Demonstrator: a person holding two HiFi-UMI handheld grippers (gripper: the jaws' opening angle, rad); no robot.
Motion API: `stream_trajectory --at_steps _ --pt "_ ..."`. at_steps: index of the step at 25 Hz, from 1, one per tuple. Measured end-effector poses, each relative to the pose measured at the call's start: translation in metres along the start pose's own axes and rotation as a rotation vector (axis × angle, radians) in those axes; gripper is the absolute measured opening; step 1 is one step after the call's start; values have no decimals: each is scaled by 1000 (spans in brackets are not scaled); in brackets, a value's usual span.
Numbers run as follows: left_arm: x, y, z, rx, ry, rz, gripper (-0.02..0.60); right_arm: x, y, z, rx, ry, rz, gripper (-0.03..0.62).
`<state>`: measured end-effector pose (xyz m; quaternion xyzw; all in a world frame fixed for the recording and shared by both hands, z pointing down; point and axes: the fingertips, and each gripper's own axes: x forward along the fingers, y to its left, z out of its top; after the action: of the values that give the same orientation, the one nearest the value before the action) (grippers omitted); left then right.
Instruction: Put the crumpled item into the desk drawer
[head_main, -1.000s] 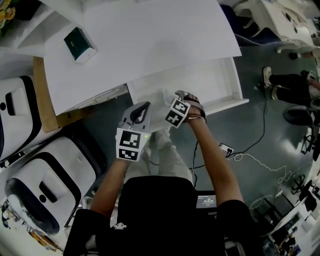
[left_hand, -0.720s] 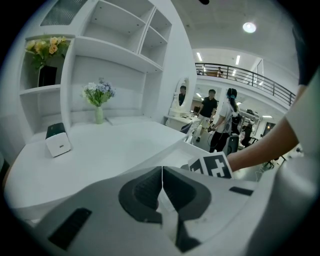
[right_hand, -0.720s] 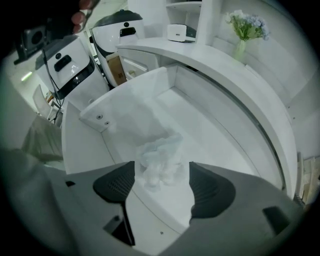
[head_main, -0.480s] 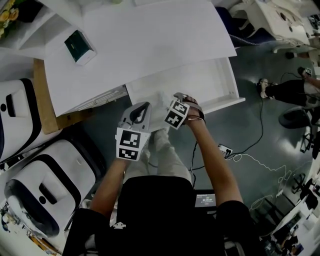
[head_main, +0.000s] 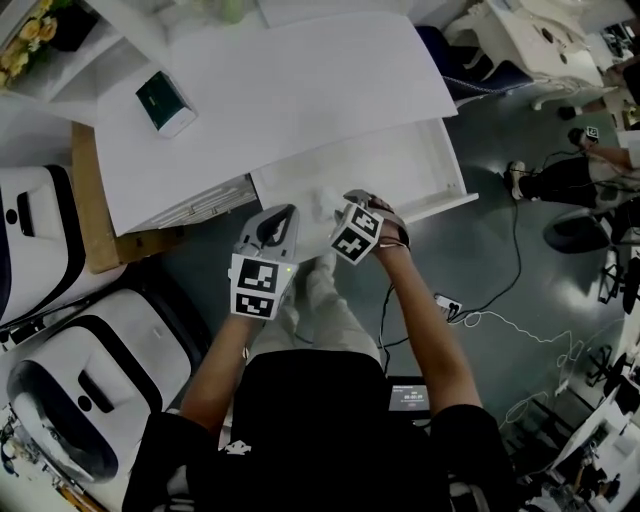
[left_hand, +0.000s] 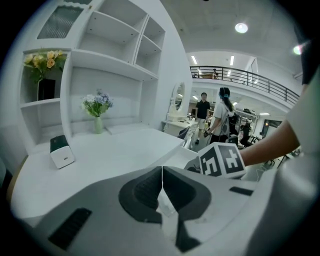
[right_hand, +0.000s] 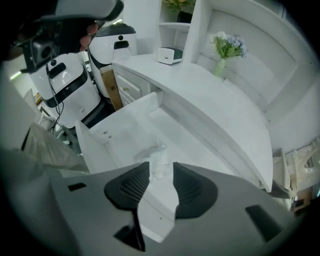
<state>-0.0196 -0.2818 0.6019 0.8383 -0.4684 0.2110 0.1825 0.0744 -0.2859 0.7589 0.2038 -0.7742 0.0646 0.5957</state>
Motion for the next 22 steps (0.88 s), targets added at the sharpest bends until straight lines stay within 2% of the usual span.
stream_trajectory --at_steps 5,10,17,22 --pt "-15 -9 10 25 -12 -20 8 -31 -6 6 70 -55 -68 72" --pt "-33 -20 20 54 -29 -53 8 -69 -6 19 158 -151 -142 5" --pt "-61 -29 35 95 -69 -67 8 -126 0 35 238 -264 -217 -2" --pt "-85 -31 46 129 -100 -66 8 -170 12 51 337 -360 -235 -2"
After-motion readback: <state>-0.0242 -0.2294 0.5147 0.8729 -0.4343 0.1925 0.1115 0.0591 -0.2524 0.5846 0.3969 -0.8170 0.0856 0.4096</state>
